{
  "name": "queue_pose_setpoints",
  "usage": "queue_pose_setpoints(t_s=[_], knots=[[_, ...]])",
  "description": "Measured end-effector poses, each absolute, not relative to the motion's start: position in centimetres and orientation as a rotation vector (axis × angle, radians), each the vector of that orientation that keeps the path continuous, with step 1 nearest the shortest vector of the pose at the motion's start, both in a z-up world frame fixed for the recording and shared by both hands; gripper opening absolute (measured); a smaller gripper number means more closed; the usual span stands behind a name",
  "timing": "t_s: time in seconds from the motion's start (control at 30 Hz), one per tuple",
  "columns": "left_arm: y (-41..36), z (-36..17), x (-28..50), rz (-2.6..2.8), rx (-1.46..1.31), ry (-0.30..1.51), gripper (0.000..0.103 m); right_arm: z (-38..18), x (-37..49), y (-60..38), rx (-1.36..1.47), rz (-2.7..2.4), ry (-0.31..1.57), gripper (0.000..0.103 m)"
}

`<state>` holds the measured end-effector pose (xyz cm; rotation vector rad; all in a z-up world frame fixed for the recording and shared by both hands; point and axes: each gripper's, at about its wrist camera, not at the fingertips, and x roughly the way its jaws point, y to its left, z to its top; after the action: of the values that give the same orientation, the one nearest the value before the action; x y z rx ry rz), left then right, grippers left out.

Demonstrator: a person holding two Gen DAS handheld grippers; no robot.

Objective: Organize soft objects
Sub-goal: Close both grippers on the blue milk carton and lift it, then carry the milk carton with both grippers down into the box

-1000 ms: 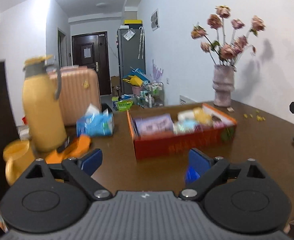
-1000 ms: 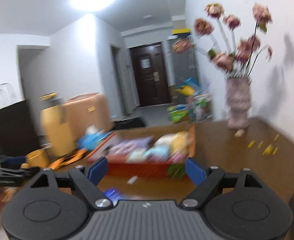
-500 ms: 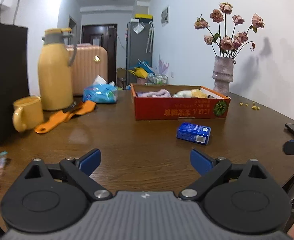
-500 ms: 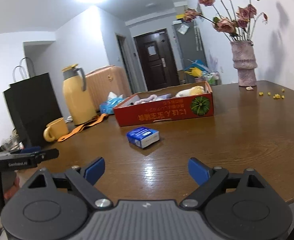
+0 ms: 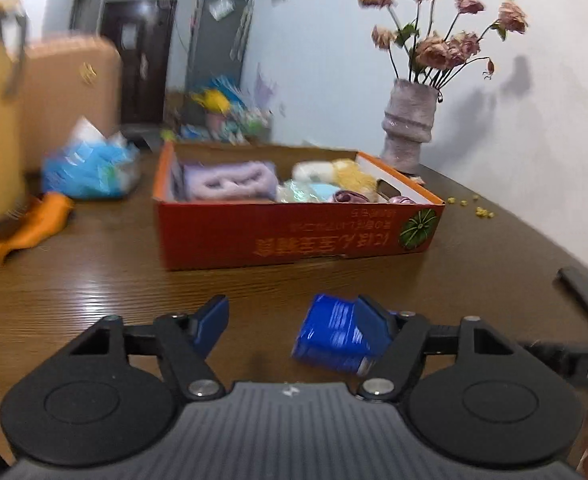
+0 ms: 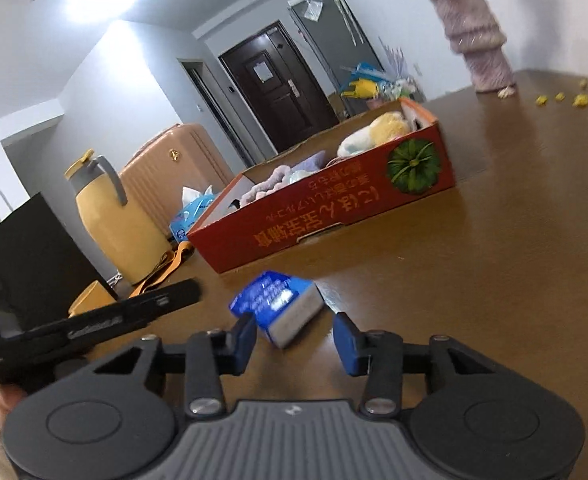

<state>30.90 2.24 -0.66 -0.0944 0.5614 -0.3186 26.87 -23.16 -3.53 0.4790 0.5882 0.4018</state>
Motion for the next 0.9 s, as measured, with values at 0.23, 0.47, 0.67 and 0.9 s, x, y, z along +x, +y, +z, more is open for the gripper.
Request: queue_pose_setpoints(t_s=[0.23,0.47,0.67,0.9], knots=[[3.0,-3.4,34.5,-0.427,-0.289,0.717,0.026,-4.8,31.9,-21.0,0.551,0.443,0.662,0.032],[3.5,-3.9,33.6,-0.44,-0.362,0.73,0.038,-5.1,34.4,-21.3,0.529,0.424,0.683,0.025],[3.7,-4.4,33.9,-0.44,-0.402,0.735,0.037,-5.3,34.4,-20.4,0.478,0.426,0.66,0.024],[3.3,-4.2,31.7,-0.393,-0.462,0.742,0.033,-4.4,31.6,-20.5,0.428,0.43,0.674,0.02]])
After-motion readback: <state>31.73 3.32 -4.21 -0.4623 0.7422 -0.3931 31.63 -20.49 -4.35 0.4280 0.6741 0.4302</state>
